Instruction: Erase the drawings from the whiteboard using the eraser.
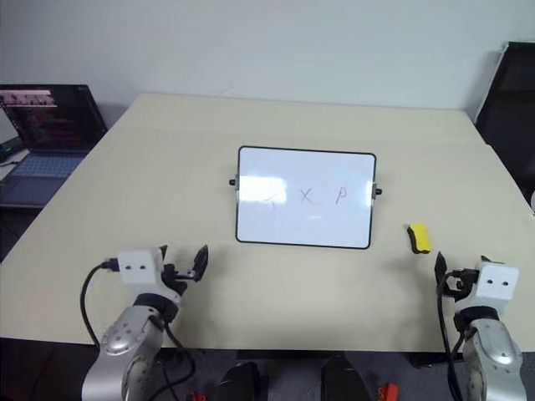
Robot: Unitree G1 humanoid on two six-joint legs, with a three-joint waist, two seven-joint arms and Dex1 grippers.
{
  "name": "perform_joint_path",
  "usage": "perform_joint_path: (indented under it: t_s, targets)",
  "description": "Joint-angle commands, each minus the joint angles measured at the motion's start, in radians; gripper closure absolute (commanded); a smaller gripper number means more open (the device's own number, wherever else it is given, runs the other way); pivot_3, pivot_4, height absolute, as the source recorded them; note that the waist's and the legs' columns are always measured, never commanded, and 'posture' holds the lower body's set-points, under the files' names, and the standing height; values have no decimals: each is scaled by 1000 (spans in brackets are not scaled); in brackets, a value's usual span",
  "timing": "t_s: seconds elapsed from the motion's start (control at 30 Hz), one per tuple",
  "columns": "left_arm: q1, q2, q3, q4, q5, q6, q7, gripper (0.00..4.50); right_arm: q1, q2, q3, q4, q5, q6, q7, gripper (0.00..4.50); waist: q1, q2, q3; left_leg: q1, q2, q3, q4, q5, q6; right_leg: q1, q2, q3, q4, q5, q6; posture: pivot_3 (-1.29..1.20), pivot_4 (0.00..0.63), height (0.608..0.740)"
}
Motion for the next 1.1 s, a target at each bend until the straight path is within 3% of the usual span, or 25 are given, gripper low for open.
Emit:
perform_joint_path:
  t_s: [0.03,0.2,0.43,0.7,0.9,1.0,1.1]
  targets:
    - [-30,15,-10,-5,-15,1,-30,0,-15,-9,-8,-35,10,20,2,20,0,0,0,0,0,0,0,0,0,0,0,0,0,0,0,0,150,740]
    - [-46,41,-4,1,-43,-3,-87,0,28,2,2,-99,17,32,3,20,-1,0,0,1,0,0,1,0,0,-1,-1,0,-1,0,0,0,150,740]
    - [-98,159,-13,18,-87,-68,-270,0,89,-4,46,-267,84,104,59,20,0,0,0,0,0,1,-1,0,0,-1,-1,0,-1,0,0,0,150,740]
    - [-247,320,-56,97,-165,-96,-555,0,17,-11,124,-335,86,197,50,20,-1,0,0,0,0,1,0,0,0,-3,-1,0,-1,0,0,0,150,740]
    - [-373,283,-113,152,-194,-73,-595,0,50,-13,172,-401,61,209,48,20,3,1,0,-4,0,1,-1,0,0,-1,-1,-1,-1,0,0,0,150,740]
    - [-382,274,-119,149,-196,-70,-591,0,48,-1,196,-399,30,205,31,20,-4,5,2,-7,-6,-19,-1,0,0,7,-7,-23,-1,-5,-1,0,150,740]
    - [-398,266,-122,161,-193,-72,-581,0,27,3,194,-384,17,201,20,20,-3,14,8,-6,-14,-56,-1,3,3,23,-12,-56,3,-15,-8,0,150,740]
